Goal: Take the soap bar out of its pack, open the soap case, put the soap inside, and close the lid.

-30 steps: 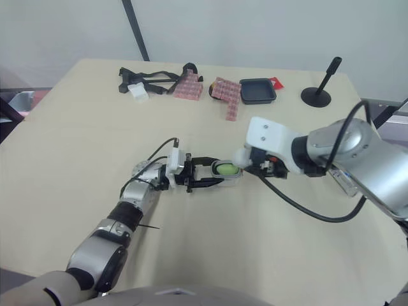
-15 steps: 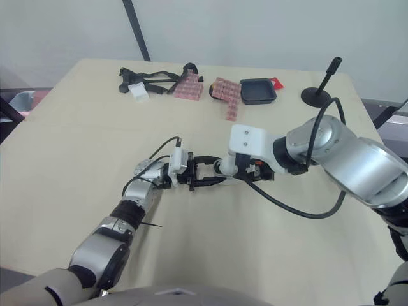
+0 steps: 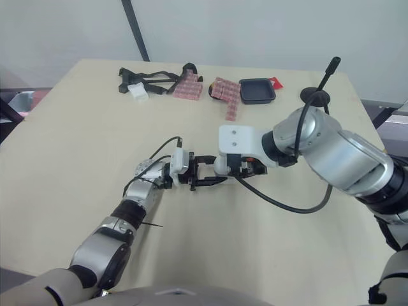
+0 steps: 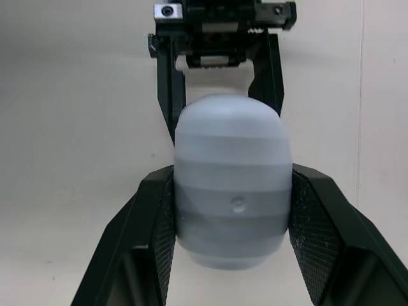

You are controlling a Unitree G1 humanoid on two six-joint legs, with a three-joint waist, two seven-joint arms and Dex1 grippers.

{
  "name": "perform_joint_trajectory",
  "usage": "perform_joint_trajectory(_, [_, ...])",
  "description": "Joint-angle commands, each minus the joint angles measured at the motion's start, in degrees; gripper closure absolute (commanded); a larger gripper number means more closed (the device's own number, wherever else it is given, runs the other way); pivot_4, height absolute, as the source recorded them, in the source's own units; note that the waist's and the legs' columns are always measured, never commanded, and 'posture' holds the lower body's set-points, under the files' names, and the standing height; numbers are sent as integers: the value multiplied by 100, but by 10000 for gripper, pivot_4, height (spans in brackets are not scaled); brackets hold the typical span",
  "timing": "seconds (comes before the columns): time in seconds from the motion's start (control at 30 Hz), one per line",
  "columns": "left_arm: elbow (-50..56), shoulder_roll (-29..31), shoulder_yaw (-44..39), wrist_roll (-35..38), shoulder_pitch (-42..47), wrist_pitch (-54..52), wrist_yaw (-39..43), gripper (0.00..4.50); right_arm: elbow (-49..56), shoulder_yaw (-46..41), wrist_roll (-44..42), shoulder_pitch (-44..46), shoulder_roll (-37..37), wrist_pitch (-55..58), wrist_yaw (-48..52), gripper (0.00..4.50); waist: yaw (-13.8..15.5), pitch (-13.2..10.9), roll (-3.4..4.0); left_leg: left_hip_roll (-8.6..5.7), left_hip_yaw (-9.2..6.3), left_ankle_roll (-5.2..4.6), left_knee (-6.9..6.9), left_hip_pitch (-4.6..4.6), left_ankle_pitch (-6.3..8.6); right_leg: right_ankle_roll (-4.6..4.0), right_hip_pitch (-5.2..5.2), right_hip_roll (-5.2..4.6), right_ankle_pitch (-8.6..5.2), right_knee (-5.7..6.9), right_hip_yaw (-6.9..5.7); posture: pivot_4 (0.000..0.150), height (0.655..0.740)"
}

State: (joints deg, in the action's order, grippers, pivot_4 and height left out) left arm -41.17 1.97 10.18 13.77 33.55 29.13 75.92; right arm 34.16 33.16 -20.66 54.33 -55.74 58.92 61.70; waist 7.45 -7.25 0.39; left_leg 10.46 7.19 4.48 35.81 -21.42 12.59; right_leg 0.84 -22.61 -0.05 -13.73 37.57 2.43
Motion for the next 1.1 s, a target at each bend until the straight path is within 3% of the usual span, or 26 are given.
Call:
perform_joint_trajectory(0.03, [125, 14, 4, -23, 9, 85, -82, 25556, -29, 52, 224, 194, 36, -58, 126, 25122, 2, 0, 0, 0, 0, -1, 1, 0, 0, 0, -2, 0, 0, 0, 0, 1500, 7400])
perform_joint_trajectory(0.73, [245, 2, 49, -43, -60, 59, -160, 25556, -279, 322, 983, 189, 335, -307, 477, 25122, -20, 0, 0, 1, 1, -2, 4, 0, 0, 0, -11, 0, 0, 9, 1, 1500, 7400])
perform_joint_trajectory(0.8, [250, -1, 50, -42, -64, 57, -163, 25556, -294, 332, 1042, 164, 356, -308, 485, 14863, -27, 0, 0, 1, 2, -2, 4, 0, 0, -1, -11, 0, 0, 10, 1, 1500, 7400])
perform_joint_trajectory(0.93, [253, 0, 49, -44, -73, 52, -178, 25556, -284, 310, 1078, 151, 374, -319, 511, 1845, -25, 0, 0, 1, 2, -3, 6, 1, -1, -1, -17, 0, 0, 11, 1, 1500, 7400])
perform_joint_trajectory(1.1, [262, 5, 57, -38, -81, 39, -188, 25556, -312, 272, 1106, 163, 404, -288, 511, 175, -26, 0, 0, 1, 2, -4, 6, 0, -1, -1, -20, 0, 0, 12, 1, 1500, 7400])
